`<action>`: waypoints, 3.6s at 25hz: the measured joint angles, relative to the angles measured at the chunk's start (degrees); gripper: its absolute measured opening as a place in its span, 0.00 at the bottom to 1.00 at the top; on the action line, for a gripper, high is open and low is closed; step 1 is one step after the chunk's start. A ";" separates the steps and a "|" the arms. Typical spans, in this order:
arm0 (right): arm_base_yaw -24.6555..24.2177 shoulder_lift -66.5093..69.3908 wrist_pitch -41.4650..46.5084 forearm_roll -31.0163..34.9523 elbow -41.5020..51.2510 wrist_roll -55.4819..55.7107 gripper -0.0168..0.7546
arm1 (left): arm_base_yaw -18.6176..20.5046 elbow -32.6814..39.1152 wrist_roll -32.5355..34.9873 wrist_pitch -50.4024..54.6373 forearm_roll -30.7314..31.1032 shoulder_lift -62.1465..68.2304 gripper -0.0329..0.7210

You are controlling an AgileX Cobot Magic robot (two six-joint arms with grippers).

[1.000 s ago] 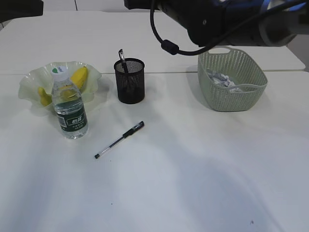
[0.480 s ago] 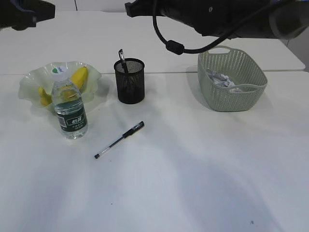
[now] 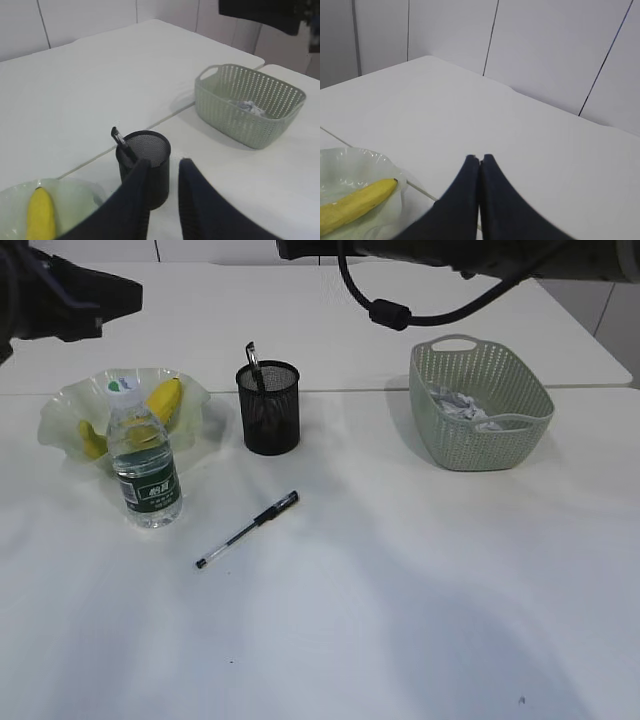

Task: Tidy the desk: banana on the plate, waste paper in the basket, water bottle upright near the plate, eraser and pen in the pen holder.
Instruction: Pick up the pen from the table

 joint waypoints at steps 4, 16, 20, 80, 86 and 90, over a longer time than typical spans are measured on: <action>-0.02 0.00 1.17 0.00 0.00 0.00 0.00 | -3.12 0.11 4.54 0.00 -0.23 1.30 0.19; -0.02 0.00 6.53 -0.24 0.00 0.00 0.00 | -6.72 0.11 5.07 2.08 -0.26 7.20 0.14; -0.02 0.00 6.88 -0.47 0.00 0.00 0.00 | -6.81 0.11 4.48 7.65 -0.26 7.20 0.14; -0.02 0.00 7.68 -0.47 0.00 -0.07 0.00 | -12.70 -20.20 -27.92 -28.22 -2.18 16.50 0.17; -0.02 0.00 7.68 -0.47 0.00 -0.07 0.00 | -15.88 -20.20 -28.19 -32.53 -2.49 16.50 0.17; -0.02 0.00 7.68 -0.47 0.00 -0.07 0.00 | -17.39 -20.20 -28.23 -35.12 -2.14 16.50 0.17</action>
